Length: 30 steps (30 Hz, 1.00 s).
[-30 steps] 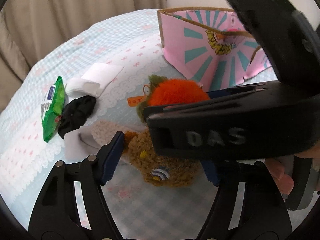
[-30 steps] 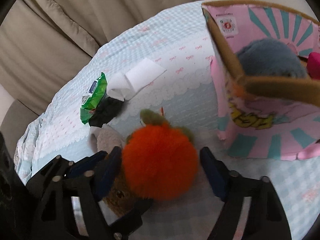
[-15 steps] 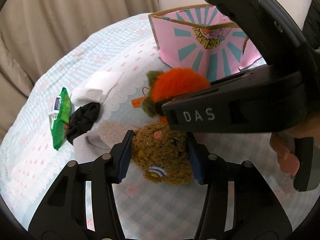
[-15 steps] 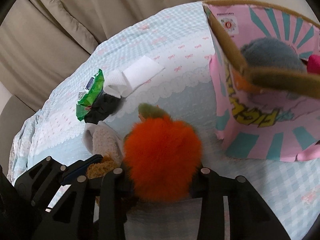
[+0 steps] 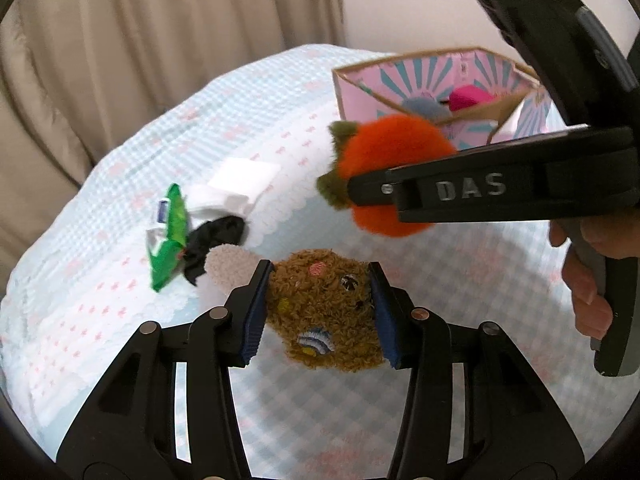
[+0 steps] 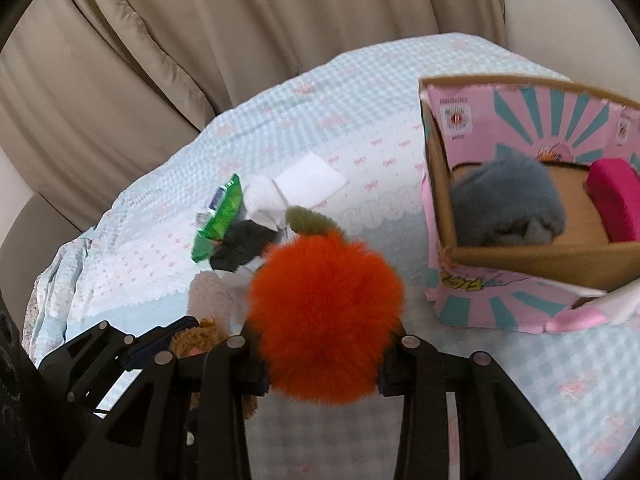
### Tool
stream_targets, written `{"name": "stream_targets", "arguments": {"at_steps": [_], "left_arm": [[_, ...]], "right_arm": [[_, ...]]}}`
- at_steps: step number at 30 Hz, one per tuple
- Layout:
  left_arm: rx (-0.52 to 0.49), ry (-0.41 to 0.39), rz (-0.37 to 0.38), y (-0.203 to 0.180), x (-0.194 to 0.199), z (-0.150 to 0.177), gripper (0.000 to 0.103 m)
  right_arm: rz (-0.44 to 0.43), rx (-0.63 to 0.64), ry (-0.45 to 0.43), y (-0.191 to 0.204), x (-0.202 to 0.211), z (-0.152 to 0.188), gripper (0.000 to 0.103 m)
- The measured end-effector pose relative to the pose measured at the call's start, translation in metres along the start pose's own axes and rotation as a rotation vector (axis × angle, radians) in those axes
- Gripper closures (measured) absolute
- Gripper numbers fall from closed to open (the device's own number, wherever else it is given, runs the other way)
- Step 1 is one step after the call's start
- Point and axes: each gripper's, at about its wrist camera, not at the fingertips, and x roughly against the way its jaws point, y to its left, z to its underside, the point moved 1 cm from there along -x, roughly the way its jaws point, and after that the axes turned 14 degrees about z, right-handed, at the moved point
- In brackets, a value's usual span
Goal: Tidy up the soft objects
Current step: 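Grasp the brown plush bear with the left gripper while the right grasps the orange pompom, then carry the bear and pompom with both grippers and drop them into the box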
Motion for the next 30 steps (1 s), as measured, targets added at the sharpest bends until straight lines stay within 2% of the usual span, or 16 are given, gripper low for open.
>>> {"name": "stream_targets", "arguments": {"at_steps": [7,13,18,24,30], "left_arm": [[0.047,-0.047,-0.003,0.000,0.051,-0.042,0.060],[0.071,-0.117,0.012,-0.010,0.100,-0.101,0.060],[0.076,-0.176,0.032,-0.027,0.126,-0.157,0.060],[0.131,-0.184,0.070,-0.053,0.123,-0.215,0.060],[0.176,-0.148,0.074,-0.092,0.088,-0.263,0.060]], "right_arm": [[0.020,-0.027,-0.039,0.000,0.056,-0.021,0.070],[0.056,-0.077,-0.089,-0.012,0.125,-0.051,0.070],[0.100,-0.110,-0.133,-0.039,0.178,-0.077,0.070],[0.158,-0.110,-0.158,-0.085,0.225,-0.108,0.070],[0.187,-0.130,-0.095,-0.153,0.233,-0.135,0.069]]}}
